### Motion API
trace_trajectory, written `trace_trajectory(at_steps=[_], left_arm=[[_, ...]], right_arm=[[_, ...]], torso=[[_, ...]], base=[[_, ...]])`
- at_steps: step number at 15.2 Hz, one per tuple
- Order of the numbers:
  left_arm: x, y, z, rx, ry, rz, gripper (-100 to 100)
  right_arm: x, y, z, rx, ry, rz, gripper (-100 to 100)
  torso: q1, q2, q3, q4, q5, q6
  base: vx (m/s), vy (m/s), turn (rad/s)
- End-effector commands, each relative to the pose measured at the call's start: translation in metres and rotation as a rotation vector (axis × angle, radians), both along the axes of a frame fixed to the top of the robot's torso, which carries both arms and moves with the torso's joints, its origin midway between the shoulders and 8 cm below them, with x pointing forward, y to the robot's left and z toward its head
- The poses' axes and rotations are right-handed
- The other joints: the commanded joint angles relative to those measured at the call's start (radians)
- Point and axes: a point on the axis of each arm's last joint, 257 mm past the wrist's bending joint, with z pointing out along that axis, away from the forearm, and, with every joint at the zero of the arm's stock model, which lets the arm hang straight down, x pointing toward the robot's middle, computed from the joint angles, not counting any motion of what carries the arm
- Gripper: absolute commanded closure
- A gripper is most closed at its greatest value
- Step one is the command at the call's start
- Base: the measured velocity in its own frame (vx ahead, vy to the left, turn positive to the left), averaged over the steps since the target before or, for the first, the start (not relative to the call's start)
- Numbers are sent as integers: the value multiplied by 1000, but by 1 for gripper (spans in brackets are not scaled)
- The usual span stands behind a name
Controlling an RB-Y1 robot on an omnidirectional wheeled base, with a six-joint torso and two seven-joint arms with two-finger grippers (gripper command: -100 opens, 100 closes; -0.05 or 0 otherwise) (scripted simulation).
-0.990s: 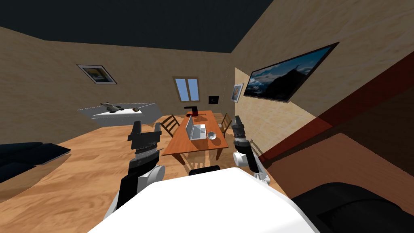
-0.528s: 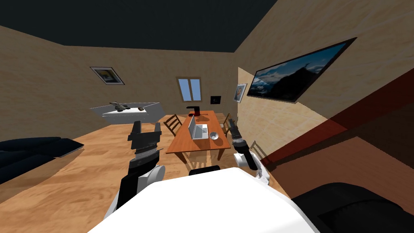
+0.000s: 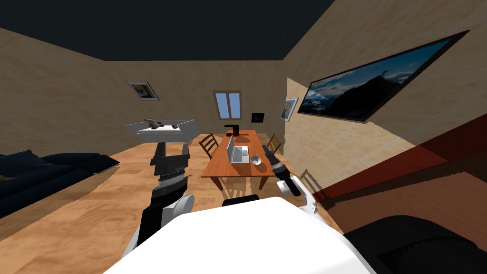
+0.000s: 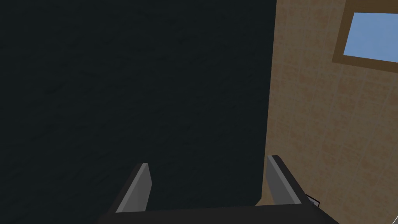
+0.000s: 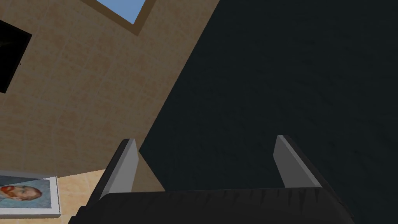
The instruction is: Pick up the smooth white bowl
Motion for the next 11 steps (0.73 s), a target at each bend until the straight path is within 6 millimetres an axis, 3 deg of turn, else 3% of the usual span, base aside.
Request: trace_trajectory(at_steps=[1,5,7,11], left_arm=[[0,0,0,0,0,0,0],[0,0,0,0,0,0,0],[0,0,0,0,0,0,0],[0,0,0,0,0,0,0]], right_arm=[[7,3,-24,-87,45,14,-100],[15,0,-71,-221,132,24,-100],[15,-5,-80,-228,150,19,-100],[19,-16,-129,-374,240,27,-100]], torso=[[0,0,0,0,0,0],[1,0,0,0,0,0],[1,0,0,0,0,0],[0,0,0,0,0,0]], base=[[4,68,127],[11,66,136],[8,58,78],[10,55,143]])
